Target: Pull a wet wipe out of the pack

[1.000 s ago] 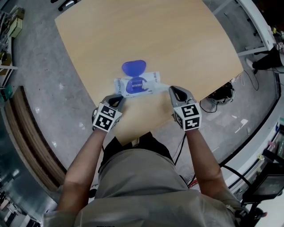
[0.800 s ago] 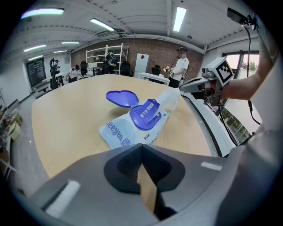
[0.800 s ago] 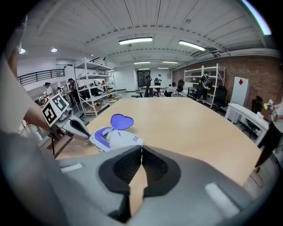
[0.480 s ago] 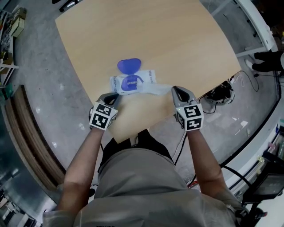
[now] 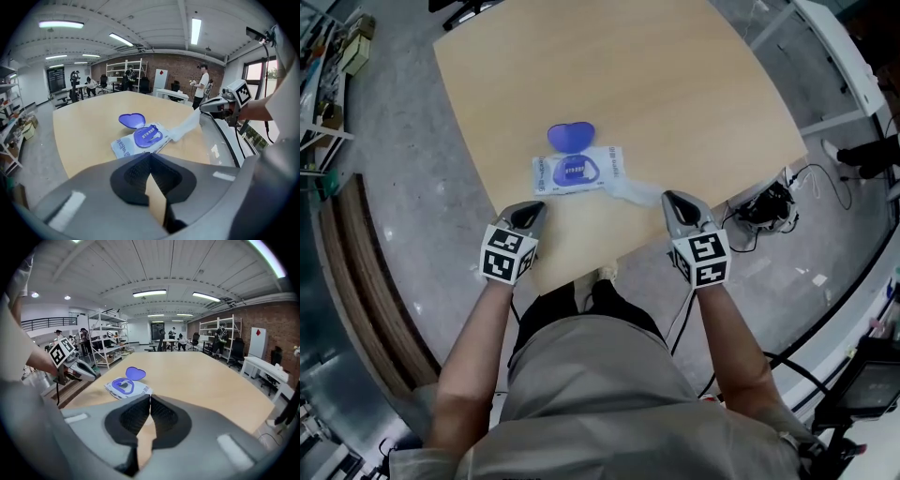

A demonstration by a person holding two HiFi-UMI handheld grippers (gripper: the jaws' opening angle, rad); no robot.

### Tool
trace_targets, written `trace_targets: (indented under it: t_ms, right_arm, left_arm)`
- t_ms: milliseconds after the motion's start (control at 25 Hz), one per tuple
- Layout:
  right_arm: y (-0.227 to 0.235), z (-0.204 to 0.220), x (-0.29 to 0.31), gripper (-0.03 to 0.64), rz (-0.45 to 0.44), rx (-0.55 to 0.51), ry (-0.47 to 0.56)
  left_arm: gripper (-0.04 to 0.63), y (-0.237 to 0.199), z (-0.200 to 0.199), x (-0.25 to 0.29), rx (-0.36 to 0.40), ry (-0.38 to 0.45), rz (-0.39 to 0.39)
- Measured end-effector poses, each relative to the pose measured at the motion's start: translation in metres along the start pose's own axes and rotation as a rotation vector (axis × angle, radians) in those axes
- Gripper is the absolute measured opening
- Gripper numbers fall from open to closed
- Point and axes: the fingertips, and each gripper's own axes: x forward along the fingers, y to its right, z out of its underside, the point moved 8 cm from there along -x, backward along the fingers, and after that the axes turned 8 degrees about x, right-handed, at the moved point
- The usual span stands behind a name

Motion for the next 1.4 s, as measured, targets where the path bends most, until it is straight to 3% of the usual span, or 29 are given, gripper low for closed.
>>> trace_targets:
  t_ms: [400,840,1080,1200,1400]
  right_arm:
    - [-0.025,-0.008,-0.057,0.006,-0.091,-0.069,0.103]
    - [-0.107,-0.033,-0.146,0.006,-0.091,-0.142,0.210]
    - [-0.187,-0.026,-0.186,0.006,-0.048,-0.138,0.230]
    - [-0.243,-0.018,-0.208,0.006,-0.033,-0.130,0.240]
    - [-0.330,0.002,-0.246,0.006,-0.010,-0.085,0.264]
  left_arm:
    - [0.006,0.062,-0.021,-0.081,-0.028,0.169,-0.030]
    - [0.006,0.103,-0.049,-0.180,0.105,0.354,0.051]
    - [0.006,0.117,-0.018,-0.261,0.155,0.436,0.122]
    - [0.006,0.121,0.013,-0.310,0.209,0.456,0.136]
    - [0.006,0.125,0.068,-0.367,0.214,0.479,0.195]
